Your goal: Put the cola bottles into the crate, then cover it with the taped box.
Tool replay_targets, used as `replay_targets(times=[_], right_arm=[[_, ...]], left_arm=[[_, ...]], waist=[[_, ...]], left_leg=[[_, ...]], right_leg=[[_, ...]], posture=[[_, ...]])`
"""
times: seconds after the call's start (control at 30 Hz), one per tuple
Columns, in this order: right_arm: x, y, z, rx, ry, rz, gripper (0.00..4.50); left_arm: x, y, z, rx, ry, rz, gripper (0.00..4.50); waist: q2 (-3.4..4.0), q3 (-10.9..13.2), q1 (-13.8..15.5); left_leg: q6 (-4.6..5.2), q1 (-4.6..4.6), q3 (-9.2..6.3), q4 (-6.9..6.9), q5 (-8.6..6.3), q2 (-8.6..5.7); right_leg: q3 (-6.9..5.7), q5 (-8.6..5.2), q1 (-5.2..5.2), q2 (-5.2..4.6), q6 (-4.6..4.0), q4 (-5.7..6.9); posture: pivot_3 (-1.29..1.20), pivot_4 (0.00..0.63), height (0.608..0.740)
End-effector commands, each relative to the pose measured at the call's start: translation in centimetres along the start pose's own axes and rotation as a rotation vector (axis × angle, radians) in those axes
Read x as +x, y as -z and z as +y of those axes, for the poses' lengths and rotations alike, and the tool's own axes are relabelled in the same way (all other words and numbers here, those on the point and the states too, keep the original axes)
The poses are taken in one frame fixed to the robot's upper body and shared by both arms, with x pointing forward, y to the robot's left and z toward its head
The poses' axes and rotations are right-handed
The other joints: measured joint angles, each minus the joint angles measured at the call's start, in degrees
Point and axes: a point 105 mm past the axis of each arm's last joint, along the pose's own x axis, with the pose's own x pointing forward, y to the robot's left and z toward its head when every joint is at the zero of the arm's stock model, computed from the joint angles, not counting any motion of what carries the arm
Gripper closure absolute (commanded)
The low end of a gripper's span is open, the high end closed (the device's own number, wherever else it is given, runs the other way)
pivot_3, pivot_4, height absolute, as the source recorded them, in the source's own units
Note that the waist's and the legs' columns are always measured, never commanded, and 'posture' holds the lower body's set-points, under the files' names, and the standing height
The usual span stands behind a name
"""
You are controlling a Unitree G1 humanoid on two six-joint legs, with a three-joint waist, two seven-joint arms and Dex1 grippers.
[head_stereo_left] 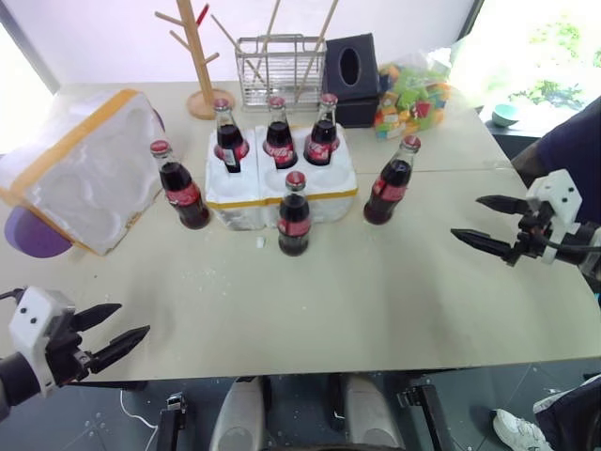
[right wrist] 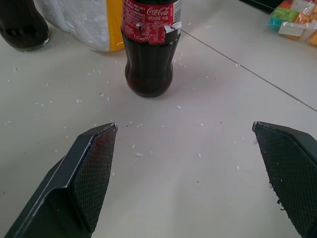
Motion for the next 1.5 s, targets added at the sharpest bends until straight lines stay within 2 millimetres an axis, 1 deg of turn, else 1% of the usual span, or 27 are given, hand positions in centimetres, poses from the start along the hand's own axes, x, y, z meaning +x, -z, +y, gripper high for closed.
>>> replay_targets(times=[0.03, 0.23, 0.43, 0.5, 0.6, 0.7, 0.73, 0.8, 0.83, 0.9, 0.97, 1.0, 1.07, 1.13, 1.2, 1.27, 1.33, 1.5], right_arm=[[-0.3, -1.5, -0.4, -0.023, 0.019, -0.055, 0.0], [-0.3, -1.2, -0.3, -0.02, 0.018, -0.043, 0.0], [-0.2, -1.0, -0.9, -0.026, 0.052, -0.036, 0.0], [-0.2, -0.9, -1.1, -0.005, 0.067, -0.036, 0.0], [-0.3, -1.0, -1.3, 0.035, 0.071, -0.043, 0.0], [-0.6, -1.5, -1.4, 0.033, 0.078, -0.045, 0.0], [-0.9, -2.1, -1.1, 0.048, 0.052, -0.059, 0.0], [-1.6, -3.6, 0.0, 0.064, -0.02, -0.087, 0.0], [-2.1, -4.7, 1.0, 0.065, -0.079, -0.101, 0.0], [-2.8, -6.0, 2.5, 0.064, -0.149, -0.112, 0.0], [-3.9, -8.7, 5.3, 0.065, -0.273, -0.149, 0.0], [-4.4, -9.5, 6.5, 0.063, -0.32, -0.153, 0.0], [-5.0, -10.9, 9.0, 0.052, -0.414, -0.162, 0.0], [-5.4, -12.0, 11.0, 0.045, -0.485, -0.179, 0.0], [-5.6, -12.8, 12.4, 0.04, -0.529, -0.193, 0.0], [-5.7, -13.3, 13.5, 0.037, -0.557, -0.201, 0.0], [-5.7, -13.5, 14.1, 0.04, -0.565, -0.206, 0.0], [-5.4, -13.3, 14.1, 0.07, -0.528, -0.21, 0.0]], left_arm=[[-0.4, -0.6, -0.1, 0.037, 0.004, -0.024, 0.81], [-0.5, -1.7, 0.1, -0.038, -0.002, -0.092, 0.81], [-0.1, -1.2, 0.2, -0.028, -0.008, -0.053, 0.81], [0.0, -1.3, 0.1, -0.041, 0.004, -0.063, 0.81], [0.0, -1.8, -0.3, -0.055, 0.046, -0.087, 0.02], [0.6, -3.0, 0.4, -0.04, 0.013, -0.147, 0.02], [0.9, -3.7, 0.7, -0.038, 0.009, -0.178, 0.02], [1.5, -5.0, 1.3, -0.041, 0.002, -0.231, 0.02], [2.1, -5.6, 1.7, -0.039, -0.003, -0.253, 0.02], [3.0, -6.2, 2.2, -0.031, -0.004, -0.267, 0.02], [4.9, -7.3, 2.5, 0.0, 0.028, -0.286, 0.02], [5.7, -7.8, 2.6, 0.013, 0.04, -0.292, 0.02], [7.3, -8.8, 3.1, 0.045, 0.052, -0.305, 0.02], [8.8, -9.8, 3.8, 0.073, 0.049, -0.322, 0.02], [9.9, -10.6, 4.4, 0.09, 0.044, -0.338, 0.02], [10.7, -11.3, 5.0, 0.11, 0.041, -0.345, 0.02], [11.4, -11.8, 5.5, 0.122, 0.042, -0.353, 0.02], [12.5, -12.8, 6.3, 0.139, 0.036, -0.379, 0.02]], waist=[[0.0, 0.0, 0.0], [0.0, 0.0, 0.0], [0.0, 0.0, 0.0], [0.0, 0.0, 0.0], [0.0, 0.0, 0.0], [0.0, 0.0, 0.2], [0.0, 0.0, 0.2], [0.05, 0.0, 0.3], [0.06, 0.0, 0.3], [0.11, 0.0, 0.3], [0.14, 0.0, 0.3], [0.14, -0.1, 0.3], [0.09, -0.1, 0.3], [-0.01, -0.1, 0.2], [-0.05, -0.1, 0.2], [-0.05, -0.1, 0.2], [-0.05, -0.1, 0.3], [-0.07, -0.1, 0.3]], left_leg=[[0.0, 0.0, 0.0, 0.0, 0.0, 0.0], [0.0, 0.0, 0.0, 0.01, 0.0, 0.0], [0.01, 0.03, 0.0, 0.02, 0.0, 0.0], [0.01, 0.03, 0.01, 0.02, 0.0, -0.01], [0.01, 0.03, 0.0, 0.05, 0.01, 0.0], [0.01, 0.04, 0.0, 0.05, 0.01, 0.0], [0.01, 0.04, 0.0, 0.07, 0.01, -0.01], [0.01, 0.04, -0.01, 0.1, 0.01, -0.02], [0.02, 0.05, -0.01, 0.11, 0.01, -0.02], [0.02, 0.05, -0.02, 0.11, 0.01, -0.02], [0.02, 0.08, -0.02, 0.09, 0.01, -0.01], [0.02, 0.1, -0.01, 0.08, 0.01, -0.01], [0.02, 0.15, -0.04, 0.09, 0.01, 0.03], [0.02, 0.27, -0.04, 0.09, 0.01, 0.05], [0.01, 0.34, -0.03, 0.11, 0.01, 0.05], [0.01, 0.34, -0.01, 0.13, 0.01, 0.06], [0.01, 0.35, -0.01, 0.12, 0.01, 0.06], [0.02, 0.33, -0.01, 0.11, 0.01, 0.06]], right_leg=[[0.0, 0.0, 0.0, 0.0, 0.0, 0.0], [0.0, 0.0, 0.01, 0.0, 0.0, 0.02], [0.01, 0.01, 0.03, 0.01, 0.0, 0.04], [0.01, 0.01, 0.03, 0.01, 0.0, 0.06], [0.01, 0.01, 0.04, 0.01, 0.0, 0.08], [0.02, 0.01, 0.05, 0.01, 0.0, 0.09], [0.02, 0.01, 0.05, 0.01, 0.0, 0.12], [0.02, 0.01, 0.07, 0.01, 0.0, 0.16], [0.03, 0.01, 0.07, 0.01, 0.0, 0.19], [0.03, 0.02, 0.08, 0.0, 0.01, 0.22], [0.03, 0.02, 0.09, 0.03, 0.02, 0.22], [0.04, 0.02, 0.09, 0.03, 0.02, 0.24], [0.04, 0.02, 0.14, 0.1, 0.02, 0.27], [0.03, 0.02, 0.28, 0.12, 0.02, 0.23], [0.04, 0.02, 0.37, 0.11, 0.02, 0.19], [0.04, 0.06, 0.38, 0.1, 0.02, 0.16], [0.04, 0.06, 0.39, 0.1, 0.02, 0.16], [0.04, 0.07, 0.39, 0.1, 0.03, 0.16]], posture=[[0.0, 0.15, 0.74], [0.0, 0.15, 0.74], [0.0, 0.15, 0.74], [0.0, 0.15, 0.74], [0.0, 0.15, 0.74], [0.0, 0.15, 0.74], [0.0, 0.15, 0.74], [0.0, 0.15, 0.74], [0.0, 0.15, 0.74], [0.0, 0.15, 0.74], [0.0, 0.15, 0.74], [0.0, 0.15, 0.74], [0.0, 0.15, 0.74], [0.0, 0.15, 0.74], [0.0, 0.15, 0.74], [0.0, 0.15, 0.74], [0.0, 0.15, 0.74], [0.0, 0.15, 0.74]])
